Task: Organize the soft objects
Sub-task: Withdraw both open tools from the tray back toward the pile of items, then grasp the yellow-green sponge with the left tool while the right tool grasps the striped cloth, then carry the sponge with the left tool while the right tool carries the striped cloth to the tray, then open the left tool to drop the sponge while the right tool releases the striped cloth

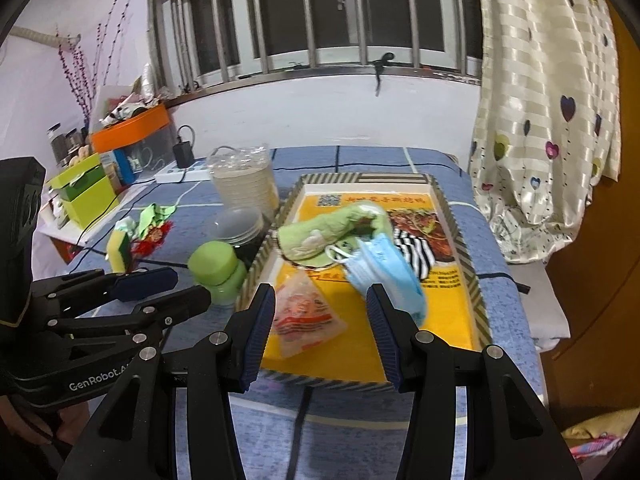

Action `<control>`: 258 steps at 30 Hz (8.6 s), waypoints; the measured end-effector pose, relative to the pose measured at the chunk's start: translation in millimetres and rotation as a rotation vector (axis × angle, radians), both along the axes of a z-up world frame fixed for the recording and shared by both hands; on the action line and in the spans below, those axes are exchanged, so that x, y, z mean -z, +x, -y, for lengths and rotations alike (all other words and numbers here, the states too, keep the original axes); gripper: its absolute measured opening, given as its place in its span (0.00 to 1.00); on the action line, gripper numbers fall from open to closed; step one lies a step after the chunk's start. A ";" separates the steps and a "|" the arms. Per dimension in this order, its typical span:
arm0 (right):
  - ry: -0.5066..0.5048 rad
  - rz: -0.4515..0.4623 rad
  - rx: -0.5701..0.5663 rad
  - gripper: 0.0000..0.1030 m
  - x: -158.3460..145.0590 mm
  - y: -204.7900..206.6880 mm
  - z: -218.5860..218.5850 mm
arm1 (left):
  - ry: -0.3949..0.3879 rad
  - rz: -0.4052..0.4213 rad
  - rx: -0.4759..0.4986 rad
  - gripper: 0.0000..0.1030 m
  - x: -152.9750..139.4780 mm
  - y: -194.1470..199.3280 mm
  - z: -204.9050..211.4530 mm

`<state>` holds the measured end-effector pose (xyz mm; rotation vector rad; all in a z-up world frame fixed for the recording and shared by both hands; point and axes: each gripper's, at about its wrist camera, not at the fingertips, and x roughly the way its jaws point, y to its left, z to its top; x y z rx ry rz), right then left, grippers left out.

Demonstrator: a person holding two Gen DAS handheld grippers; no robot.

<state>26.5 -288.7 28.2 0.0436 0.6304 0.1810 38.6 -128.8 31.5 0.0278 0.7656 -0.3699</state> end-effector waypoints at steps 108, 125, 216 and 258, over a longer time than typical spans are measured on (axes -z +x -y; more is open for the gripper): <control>-0.045 -0.127 -0.450 0.16 52.0 85.1 -206.7 | -0.117 -0.041 -0.444 0.33 48.1 60.7 -226.4; 0.026 -0.024 -0.380 0.16 16.2 42.0 -161.7 | -0.089 0.032 -0.361 0.33 7.3 11.3 -181.6; 0.067 -0.136 0.053 0.17 47.9 32.8 37.8 | -0.025 -0.096 0.183 0.33 26.1 23.3 51.7; 0.026 -0.085 0.086 0.43 35.8 36.3 50.7 | -0.026 -0.057 0.155 0.41 19.3 47.5 60.7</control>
